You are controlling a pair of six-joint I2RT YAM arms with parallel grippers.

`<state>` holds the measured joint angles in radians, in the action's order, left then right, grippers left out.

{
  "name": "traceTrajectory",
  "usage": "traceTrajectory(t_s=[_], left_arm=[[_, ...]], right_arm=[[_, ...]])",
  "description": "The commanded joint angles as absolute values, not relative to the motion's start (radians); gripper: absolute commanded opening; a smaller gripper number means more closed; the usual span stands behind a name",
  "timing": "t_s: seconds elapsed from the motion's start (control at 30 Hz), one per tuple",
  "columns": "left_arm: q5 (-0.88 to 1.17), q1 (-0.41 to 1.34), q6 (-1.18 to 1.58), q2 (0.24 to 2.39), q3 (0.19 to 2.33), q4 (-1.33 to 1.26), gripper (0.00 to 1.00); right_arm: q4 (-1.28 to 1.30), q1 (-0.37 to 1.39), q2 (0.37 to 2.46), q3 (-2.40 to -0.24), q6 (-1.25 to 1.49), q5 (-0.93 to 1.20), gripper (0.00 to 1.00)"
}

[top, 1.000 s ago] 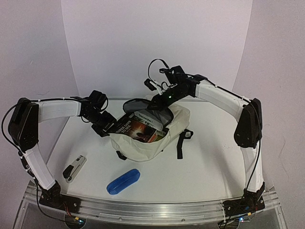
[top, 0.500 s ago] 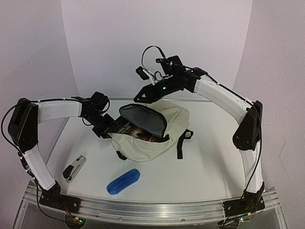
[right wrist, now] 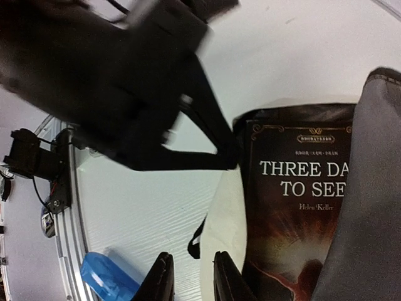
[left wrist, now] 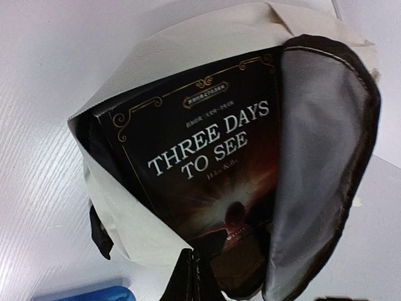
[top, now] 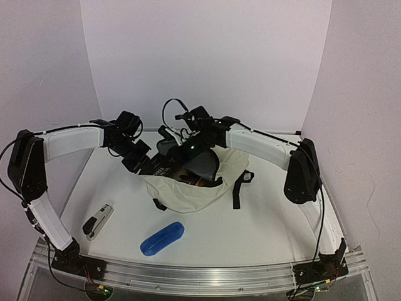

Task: Pack the student bag
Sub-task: Adjust the student bag at the center of the board.

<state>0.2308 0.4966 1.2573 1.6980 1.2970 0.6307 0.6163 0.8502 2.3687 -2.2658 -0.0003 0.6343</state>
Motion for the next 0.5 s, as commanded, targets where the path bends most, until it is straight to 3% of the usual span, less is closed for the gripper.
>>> traceTrajectory(t_s=[0.0, 0.03, 0.13, 0.17, 0.47], left_arm=[[0.196, 0.501, 1.268, 1.589, 1.329, 0.676, 0.0], [0.189, 0.5, 1.286, 1.584, 1.315, 0.695, 0.03], [0.186, 0.499, 1.324, 1.581, 1.253, 0.667, 0.46], [0.189, 0.499, 1.335, 1.584, 1.233, 0.646, 0.51], [0.206, 0.474, 1.31, 1.72, 1.297, 0.608, 0.55]], right_arm=[[0.561, 0.841, 2.422, -2.331, 0.032, 0.586, 0.21], [0.56, 0.841, 2.43, -2.334, 0.033, 0.58, 0.2], [0.552, 0.841, 2.428, -2.323, 0.032, 0.578, 0.2], [0.548, 0.841, 2.428, -2.319, 0.032, 0.577, 0.2], [0.512, 0.841, 2.44, -2.278, 0.008, 0.495, 0.19]])
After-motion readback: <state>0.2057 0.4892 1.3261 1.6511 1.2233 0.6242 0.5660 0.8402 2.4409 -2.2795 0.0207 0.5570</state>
